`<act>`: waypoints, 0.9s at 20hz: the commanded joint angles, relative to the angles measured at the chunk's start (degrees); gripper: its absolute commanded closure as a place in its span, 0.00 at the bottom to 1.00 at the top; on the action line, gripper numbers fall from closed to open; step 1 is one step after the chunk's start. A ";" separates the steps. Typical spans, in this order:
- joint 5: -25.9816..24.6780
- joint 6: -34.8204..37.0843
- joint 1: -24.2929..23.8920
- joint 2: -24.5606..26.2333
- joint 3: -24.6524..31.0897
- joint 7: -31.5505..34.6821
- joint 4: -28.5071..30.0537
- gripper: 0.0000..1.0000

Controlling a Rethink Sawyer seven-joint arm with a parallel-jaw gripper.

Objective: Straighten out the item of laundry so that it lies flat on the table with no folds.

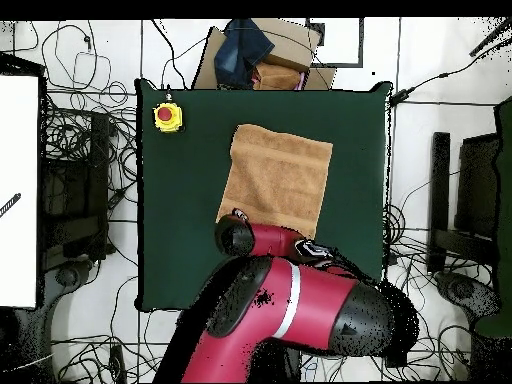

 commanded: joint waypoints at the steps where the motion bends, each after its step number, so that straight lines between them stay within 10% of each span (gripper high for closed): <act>1: 1.33 -2.30 1.22 3.61 -2.39 14.78 -3.61 0.00; 18: 1.74 -0.72 0.99 5.23 -2.51 13.56 -5.87 0.00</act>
